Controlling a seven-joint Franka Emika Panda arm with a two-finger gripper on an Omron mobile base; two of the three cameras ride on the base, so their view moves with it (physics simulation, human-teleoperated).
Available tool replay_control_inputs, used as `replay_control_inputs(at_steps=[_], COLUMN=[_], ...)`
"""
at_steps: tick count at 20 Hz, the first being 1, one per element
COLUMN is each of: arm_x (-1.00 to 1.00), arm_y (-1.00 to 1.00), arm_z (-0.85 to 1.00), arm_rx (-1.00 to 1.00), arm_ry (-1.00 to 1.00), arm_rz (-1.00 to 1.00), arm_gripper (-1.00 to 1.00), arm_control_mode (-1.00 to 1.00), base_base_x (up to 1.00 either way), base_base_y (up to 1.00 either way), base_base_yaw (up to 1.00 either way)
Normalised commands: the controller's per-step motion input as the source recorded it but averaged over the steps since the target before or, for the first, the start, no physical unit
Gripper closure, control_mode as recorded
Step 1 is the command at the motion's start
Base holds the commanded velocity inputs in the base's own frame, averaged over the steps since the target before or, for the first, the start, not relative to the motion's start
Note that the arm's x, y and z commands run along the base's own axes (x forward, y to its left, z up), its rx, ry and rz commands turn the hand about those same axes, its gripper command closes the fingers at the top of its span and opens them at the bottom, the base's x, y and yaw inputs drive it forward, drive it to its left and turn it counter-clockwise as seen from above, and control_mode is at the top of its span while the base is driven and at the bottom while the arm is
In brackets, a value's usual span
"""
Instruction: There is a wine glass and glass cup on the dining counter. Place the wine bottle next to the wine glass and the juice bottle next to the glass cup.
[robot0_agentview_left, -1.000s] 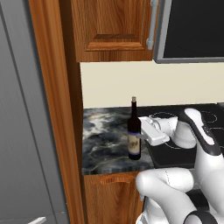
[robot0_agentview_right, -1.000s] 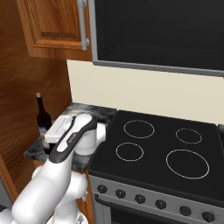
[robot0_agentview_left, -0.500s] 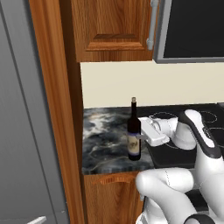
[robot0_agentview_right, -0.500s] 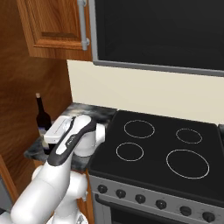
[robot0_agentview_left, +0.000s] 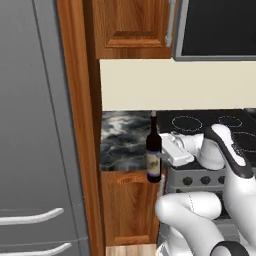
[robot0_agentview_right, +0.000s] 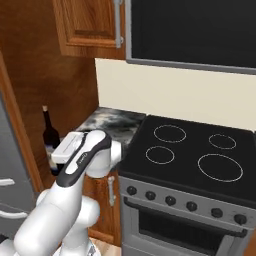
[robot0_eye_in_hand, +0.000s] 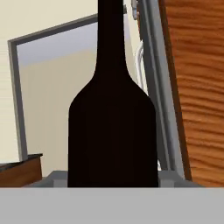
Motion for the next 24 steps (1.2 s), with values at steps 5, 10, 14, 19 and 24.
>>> replay_control_inputs(at_steps=[5, 10, 14, 19, 24], arm_x=[0.0, 0.0, 0.0, 0.0, 0.0], arm_y=[0.0, 0.0, 0.0, 0.0, 0.0], arm_z=[0.0, 0.0, 0.0, 0.0, 0.0], arm_rx=[0.0, 0.0, 0.0, 0.0, 0.0], arm_ry=[0.0, 0.0, 0.0, 0.0, 0.0], arm_rz=[0.0, 0.0, 0.0, 0.0, 0.0], arm_gripper=[1.0, 1.0, 1.0, 1.0, 1.0], arm_control_mode=[1.0, 1.0, 1.0, 1.0, 1.0], base_base_x=[-0.07, -0.02, -0.03, -0.02, -0.04], base_base_y=[0.03, 0.0, 0.0, 0.0, 0.04], base_base_yaw=[0.94, 1.0, 1.0, 1.0, 1.0])
